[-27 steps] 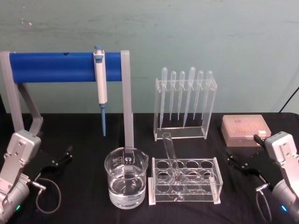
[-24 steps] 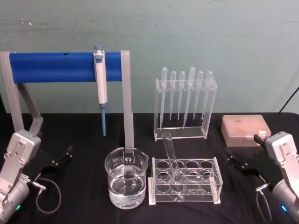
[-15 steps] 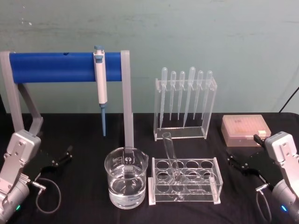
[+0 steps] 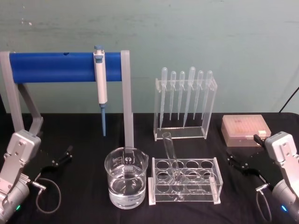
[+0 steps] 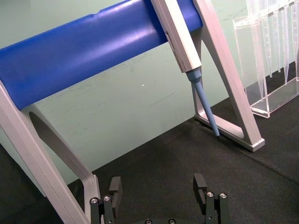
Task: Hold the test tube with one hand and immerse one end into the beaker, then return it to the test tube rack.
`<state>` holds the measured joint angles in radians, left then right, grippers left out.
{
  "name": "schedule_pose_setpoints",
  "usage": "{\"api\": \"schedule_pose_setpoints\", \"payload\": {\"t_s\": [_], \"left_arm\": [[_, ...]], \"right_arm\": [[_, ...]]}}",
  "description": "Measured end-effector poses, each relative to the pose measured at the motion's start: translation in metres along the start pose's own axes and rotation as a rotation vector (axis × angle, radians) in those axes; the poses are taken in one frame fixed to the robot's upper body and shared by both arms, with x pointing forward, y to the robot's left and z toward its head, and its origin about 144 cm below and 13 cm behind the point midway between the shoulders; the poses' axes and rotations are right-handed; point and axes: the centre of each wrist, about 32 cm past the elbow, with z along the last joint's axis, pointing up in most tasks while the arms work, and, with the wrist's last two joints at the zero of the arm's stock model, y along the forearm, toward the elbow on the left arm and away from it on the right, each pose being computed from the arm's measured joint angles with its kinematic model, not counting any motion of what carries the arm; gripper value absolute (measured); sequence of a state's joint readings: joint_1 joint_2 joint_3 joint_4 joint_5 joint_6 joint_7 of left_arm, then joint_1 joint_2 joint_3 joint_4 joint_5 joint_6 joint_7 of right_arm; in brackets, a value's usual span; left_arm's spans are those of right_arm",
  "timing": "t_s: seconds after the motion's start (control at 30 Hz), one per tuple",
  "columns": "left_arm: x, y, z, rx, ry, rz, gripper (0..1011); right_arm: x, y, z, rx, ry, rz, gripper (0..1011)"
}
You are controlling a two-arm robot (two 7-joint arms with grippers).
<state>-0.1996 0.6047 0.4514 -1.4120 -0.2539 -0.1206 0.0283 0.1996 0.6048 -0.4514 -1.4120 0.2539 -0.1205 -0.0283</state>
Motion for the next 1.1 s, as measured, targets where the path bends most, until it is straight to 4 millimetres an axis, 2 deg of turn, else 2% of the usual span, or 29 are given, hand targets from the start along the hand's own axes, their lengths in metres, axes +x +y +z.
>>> {"api": "schedule_pose_setpoints", "payload": {"t_s": [1.1], "left_arm": [[0.0,0.0,0.0,0.0,0.0,0.0,1000]], "right_arm": [[0.0,0.0,0.0,0.0,0.0,0.0,1002]]}}
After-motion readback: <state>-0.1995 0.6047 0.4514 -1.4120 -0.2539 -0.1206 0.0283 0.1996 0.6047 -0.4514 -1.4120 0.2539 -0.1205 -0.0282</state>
